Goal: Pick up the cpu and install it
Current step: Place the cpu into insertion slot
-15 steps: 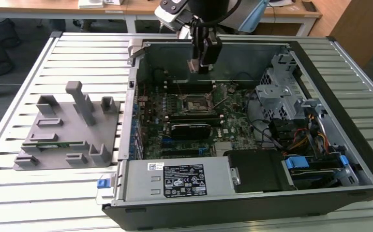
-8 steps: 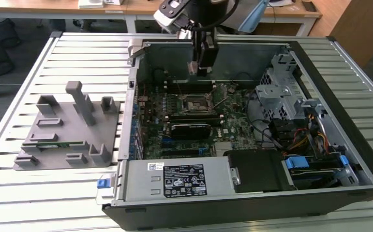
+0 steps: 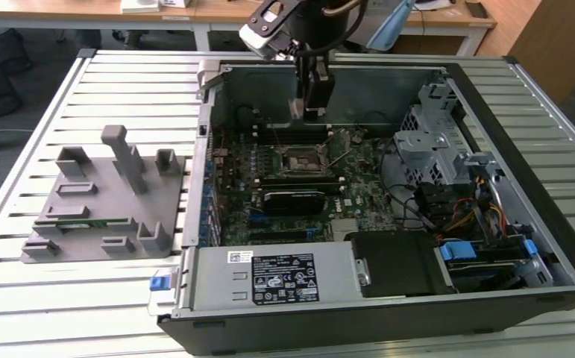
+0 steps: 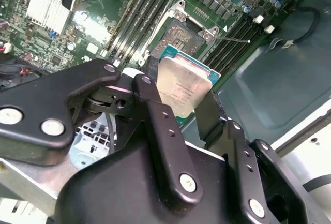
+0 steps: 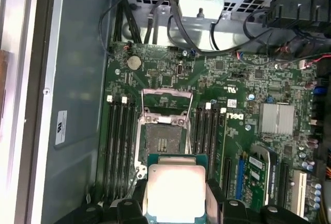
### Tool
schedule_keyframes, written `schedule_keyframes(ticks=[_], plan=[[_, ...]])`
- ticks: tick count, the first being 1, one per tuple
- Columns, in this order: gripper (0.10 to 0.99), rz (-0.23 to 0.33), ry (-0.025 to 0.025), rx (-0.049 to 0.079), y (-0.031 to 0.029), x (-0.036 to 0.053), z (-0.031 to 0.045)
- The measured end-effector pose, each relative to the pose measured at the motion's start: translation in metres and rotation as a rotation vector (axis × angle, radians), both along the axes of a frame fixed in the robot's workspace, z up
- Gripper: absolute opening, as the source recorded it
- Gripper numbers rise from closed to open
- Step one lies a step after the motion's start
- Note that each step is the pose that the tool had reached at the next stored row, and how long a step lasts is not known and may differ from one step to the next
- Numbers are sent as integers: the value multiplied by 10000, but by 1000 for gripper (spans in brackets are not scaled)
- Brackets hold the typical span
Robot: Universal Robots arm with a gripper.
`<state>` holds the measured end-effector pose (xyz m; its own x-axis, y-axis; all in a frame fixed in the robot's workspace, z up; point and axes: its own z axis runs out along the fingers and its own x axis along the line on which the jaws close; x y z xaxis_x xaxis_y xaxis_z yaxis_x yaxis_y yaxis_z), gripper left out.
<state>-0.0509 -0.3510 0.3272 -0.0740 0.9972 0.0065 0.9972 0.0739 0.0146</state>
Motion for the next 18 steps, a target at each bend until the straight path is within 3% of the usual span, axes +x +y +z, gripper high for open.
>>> schedule_keyframes(ticks=[18], plan=[[533,-1,1,0,15,2,-324]])
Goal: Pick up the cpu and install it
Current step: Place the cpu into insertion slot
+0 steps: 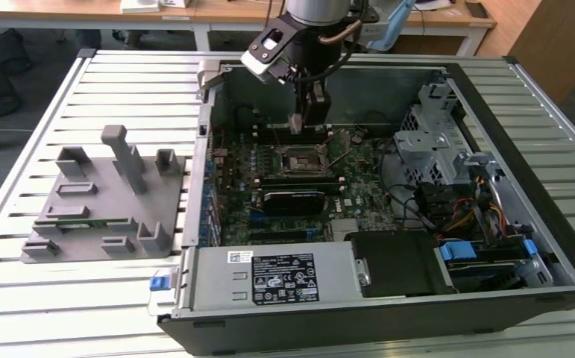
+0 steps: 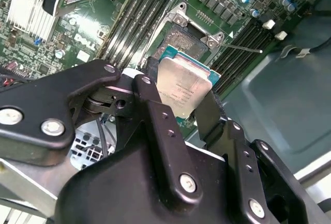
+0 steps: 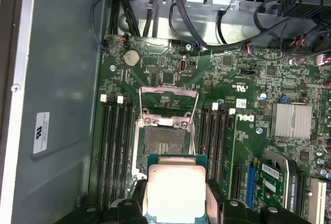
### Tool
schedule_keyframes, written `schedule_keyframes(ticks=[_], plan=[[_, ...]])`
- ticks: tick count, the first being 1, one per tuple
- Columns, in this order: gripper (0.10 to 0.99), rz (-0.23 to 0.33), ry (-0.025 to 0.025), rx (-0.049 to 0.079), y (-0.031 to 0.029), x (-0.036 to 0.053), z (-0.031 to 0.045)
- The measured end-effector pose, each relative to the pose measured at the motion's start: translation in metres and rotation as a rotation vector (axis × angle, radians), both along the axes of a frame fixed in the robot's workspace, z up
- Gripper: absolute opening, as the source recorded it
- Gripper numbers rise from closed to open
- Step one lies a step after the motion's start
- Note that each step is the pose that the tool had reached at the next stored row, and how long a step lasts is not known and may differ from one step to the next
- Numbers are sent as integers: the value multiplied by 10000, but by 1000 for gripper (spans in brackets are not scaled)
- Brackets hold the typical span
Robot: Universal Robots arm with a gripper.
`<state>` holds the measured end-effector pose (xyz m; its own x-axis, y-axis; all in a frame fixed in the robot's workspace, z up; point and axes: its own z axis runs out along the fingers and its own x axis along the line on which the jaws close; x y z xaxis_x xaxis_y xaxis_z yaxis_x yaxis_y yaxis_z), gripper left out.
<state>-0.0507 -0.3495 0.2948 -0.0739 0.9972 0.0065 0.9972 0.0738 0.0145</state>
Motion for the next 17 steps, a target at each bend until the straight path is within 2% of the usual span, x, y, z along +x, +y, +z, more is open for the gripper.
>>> schedule_keyframes(ticks=[17], plan=[[533,1,0,32,0,2,-131]])
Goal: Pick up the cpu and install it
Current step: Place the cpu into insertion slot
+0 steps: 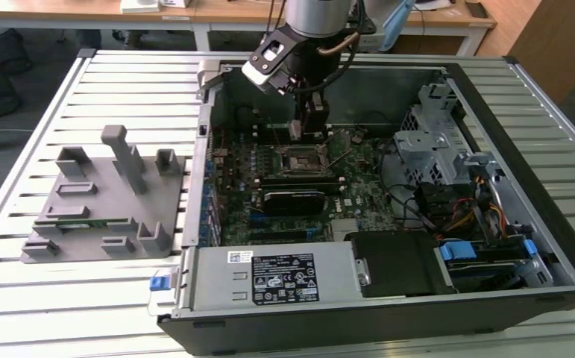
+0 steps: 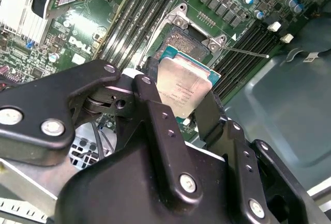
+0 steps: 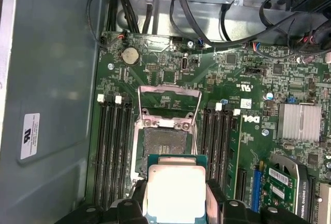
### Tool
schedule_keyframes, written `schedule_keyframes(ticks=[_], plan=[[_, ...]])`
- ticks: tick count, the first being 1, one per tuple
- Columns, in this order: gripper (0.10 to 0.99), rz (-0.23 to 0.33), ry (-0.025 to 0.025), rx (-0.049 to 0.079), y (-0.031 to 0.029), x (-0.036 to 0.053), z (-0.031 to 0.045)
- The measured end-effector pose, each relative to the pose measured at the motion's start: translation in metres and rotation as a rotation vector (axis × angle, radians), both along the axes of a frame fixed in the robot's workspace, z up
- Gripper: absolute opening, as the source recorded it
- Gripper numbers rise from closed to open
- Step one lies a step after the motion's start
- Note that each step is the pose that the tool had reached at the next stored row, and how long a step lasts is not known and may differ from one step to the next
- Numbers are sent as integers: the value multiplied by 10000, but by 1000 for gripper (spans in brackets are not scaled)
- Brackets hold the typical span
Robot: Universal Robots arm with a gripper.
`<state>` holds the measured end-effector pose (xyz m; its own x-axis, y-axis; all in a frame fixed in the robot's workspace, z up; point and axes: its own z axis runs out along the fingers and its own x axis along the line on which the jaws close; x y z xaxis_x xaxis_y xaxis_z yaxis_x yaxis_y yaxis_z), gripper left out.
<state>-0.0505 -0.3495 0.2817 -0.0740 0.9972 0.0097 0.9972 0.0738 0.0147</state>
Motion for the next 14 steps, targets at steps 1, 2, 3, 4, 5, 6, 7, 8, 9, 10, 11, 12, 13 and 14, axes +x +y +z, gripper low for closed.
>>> schedule_keyframes(ticks=[1,2,3,4,5,6,7,8,9,10,11,12,13,14], plan=[[533,0,0,0,0,0,-7],[533,0,1,-1,0,0,-14],[533,0,1,-1,0,0,-22],[533,0,0,0,0,0,-33],[533,0,0,0,0,0,-44],[533,0,0,0,1,0,-54],[533,0,0,0,0,0,-66],[533,1,0,0,1,0,-77],[533,-1,0,0,1,1,-88],[533,-1,0,-1,0,2,-99],[533,-1,-1,-1,1,2,-112],[533,0,-1,-1,1,2,-125],[533,0,-1,0,1,2,-137],[533,0,-2,1,1,2,-147]])
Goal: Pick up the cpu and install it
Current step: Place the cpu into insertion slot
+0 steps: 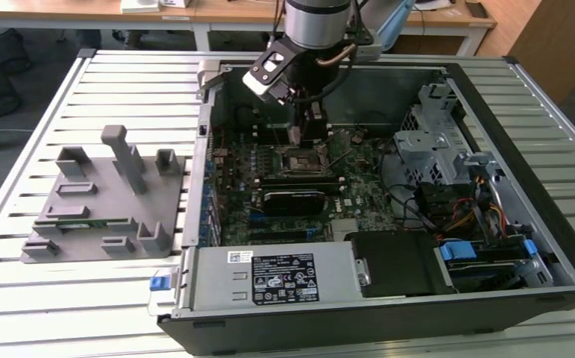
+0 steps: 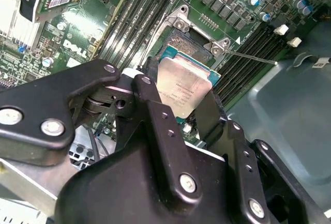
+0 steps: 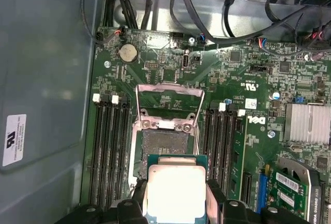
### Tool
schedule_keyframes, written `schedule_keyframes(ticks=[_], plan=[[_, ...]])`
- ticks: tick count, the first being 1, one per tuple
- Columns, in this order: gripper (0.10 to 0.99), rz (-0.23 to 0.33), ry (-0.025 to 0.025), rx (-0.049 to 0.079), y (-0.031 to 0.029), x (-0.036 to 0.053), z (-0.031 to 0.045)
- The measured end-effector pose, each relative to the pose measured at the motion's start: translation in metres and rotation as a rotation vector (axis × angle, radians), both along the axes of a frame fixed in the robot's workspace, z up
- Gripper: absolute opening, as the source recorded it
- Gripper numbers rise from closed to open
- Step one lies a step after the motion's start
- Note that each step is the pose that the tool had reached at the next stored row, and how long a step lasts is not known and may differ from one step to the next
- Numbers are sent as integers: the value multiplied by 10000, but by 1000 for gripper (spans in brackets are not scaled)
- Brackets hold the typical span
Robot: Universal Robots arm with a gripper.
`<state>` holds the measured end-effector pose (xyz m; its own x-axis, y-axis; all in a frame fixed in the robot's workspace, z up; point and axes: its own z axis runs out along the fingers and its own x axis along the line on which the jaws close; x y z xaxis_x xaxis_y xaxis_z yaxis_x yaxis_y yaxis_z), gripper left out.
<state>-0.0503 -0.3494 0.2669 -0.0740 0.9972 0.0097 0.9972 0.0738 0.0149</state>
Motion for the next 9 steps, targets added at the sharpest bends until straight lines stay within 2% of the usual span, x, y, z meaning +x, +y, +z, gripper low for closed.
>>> schedule_keyframes(ticks=[3,9], plan=[[533,0,0,-1,0,0,-28],[533,-9,0,-1,11,7,-131]])
